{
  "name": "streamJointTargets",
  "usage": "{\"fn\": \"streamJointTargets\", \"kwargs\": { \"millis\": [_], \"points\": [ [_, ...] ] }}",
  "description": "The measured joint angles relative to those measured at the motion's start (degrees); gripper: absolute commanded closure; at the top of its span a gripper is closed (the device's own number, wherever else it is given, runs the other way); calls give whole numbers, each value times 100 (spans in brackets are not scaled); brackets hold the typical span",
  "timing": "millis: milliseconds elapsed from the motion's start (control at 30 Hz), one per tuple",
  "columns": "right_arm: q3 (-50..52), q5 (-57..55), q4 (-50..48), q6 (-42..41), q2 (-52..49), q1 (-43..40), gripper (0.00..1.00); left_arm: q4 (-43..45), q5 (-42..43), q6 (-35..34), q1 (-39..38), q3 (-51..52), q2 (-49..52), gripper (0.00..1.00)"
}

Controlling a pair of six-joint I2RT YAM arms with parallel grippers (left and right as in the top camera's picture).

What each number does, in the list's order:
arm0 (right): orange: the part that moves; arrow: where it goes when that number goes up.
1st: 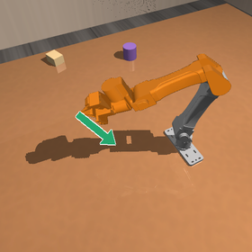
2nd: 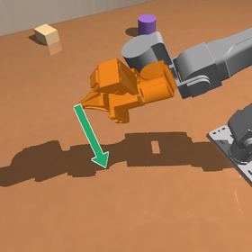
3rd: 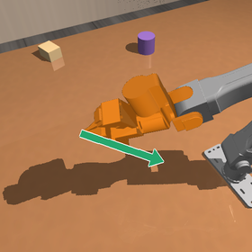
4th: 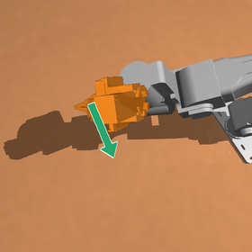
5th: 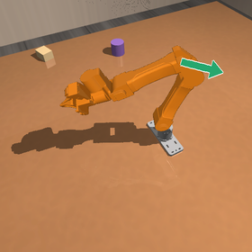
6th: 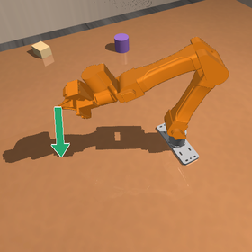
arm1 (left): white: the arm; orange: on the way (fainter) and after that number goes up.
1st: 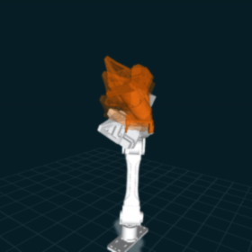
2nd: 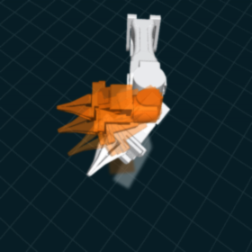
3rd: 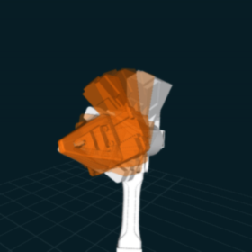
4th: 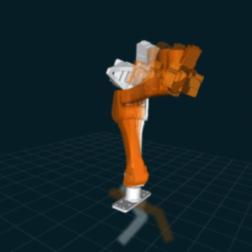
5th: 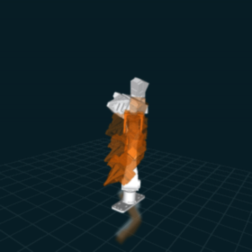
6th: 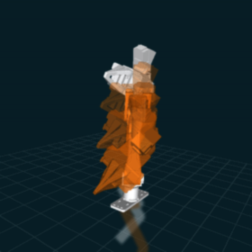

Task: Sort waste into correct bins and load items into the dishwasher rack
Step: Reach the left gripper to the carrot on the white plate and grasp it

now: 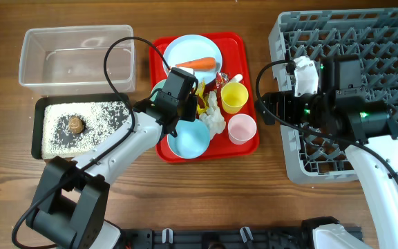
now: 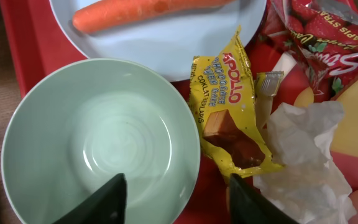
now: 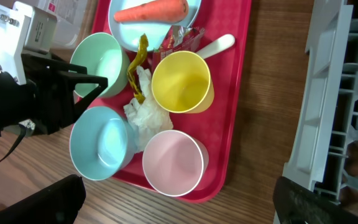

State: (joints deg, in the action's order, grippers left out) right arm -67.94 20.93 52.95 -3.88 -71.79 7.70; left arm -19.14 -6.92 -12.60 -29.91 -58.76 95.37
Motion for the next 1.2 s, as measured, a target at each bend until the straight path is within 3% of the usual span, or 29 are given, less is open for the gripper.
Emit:
{"fn": "streamJointTargets", "kwargs": {
  "millis": [167, 267, 400, 533, 700, 933, 1200],
  "points": [
    [0, -2, -17, -2, 0, 0, 0, -13, 13, -15, 0, -4, 0, 35],
    [0, 0, -74, 0, 0, 0, 0, -452, 146, -15, 0, -304, -4, 32],
    [0, 0, -74, -2, 0, 0, 0, -1338, 234, 249, 9, -1681, -11, 21],
    [2, 9, -50, -2, 0, 0, 0, -1532, 225, 584, 210, -3169, 96, 13],
    [4, 48, 28, -61, -2, 0, 0, -1370, 455, 433, 793, -4076, 1196, 12],
    [4, 48, 63, -66, -2, 0, 0, -1213, 870, 317, 741, -4096, 2865, 13],
    [4, 48, 68, -66, -2, 0, 0, -1211, 944, 1711, 566, -4096, 2970, 19]
  ]
}}
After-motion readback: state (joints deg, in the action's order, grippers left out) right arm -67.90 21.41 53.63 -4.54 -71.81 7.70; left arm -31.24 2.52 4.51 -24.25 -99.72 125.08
